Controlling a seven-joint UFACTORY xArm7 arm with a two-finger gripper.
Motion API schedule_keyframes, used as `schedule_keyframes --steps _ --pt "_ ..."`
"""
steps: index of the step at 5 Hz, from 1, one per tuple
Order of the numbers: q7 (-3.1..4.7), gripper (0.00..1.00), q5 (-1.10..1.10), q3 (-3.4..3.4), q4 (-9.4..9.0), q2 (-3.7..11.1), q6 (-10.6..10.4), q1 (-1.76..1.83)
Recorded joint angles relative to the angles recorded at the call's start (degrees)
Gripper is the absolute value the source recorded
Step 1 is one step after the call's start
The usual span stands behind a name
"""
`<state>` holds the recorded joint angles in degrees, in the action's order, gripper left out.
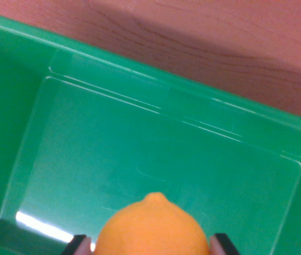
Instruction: Pick fruit
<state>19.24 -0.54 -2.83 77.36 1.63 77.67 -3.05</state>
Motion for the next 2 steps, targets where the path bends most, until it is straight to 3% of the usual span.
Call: schedule_keyframes --steps 1,2 --pt "0.01 1.0 -0.03 0.0 1.78 -0.68 2.5 -0.01" --pt "0.01 1.0 -0.03 0.0 1.78 -0.68 2.5 -0.01"
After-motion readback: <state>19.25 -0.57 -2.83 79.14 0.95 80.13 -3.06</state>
